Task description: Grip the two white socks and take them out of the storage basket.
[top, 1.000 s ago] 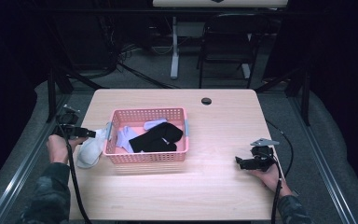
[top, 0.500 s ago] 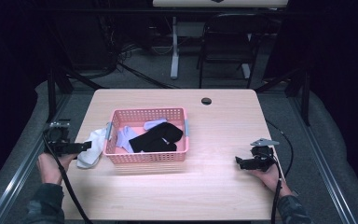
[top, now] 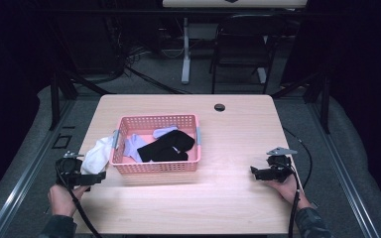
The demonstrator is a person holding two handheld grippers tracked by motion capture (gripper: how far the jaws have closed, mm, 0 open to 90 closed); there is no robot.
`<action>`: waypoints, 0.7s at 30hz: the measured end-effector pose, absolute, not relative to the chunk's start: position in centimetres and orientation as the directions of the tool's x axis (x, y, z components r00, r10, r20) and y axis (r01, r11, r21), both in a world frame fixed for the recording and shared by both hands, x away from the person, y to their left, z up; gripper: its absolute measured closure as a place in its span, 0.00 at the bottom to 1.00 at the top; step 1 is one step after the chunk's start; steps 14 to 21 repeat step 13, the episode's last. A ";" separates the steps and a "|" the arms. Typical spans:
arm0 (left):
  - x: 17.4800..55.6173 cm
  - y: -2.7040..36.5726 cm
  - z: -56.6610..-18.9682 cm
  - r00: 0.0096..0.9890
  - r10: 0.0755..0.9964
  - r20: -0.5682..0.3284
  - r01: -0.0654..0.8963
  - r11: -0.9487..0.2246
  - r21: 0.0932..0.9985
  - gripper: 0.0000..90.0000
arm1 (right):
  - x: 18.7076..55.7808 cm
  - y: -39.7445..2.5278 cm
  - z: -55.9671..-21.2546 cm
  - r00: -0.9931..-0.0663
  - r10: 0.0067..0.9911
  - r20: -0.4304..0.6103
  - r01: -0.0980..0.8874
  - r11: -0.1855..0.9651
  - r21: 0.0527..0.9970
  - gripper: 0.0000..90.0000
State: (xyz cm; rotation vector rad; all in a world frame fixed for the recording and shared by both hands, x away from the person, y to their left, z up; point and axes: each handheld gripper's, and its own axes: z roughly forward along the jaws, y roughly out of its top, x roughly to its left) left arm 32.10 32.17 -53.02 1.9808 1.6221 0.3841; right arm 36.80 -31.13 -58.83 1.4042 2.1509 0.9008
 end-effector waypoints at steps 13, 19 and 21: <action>31.2 32.1 -54.6 0.214 0.972 -0.096 0.807 -0.121 0.577 0.00 | 36.8 -31.1 -58.8 -0.409 0.912 0.010 0.645 0.282 0.710 0.02; 31.2 32.1 -54.6 0.214 0.972 -0.096 0.807 -0.121 0.577 0.00 | 36.8 -31.1 -58.8 -0.409 0.912 0.010 0.645 0.282 0.710 0.02; 31.2 32.1 -54.6 0.214 0.972 -0.096 0.807 -0.121 0.577 0.00 | 36.8 -31.1 -58.8 -0.409 0.912 0.010 0.645 0.282 0.710 0.02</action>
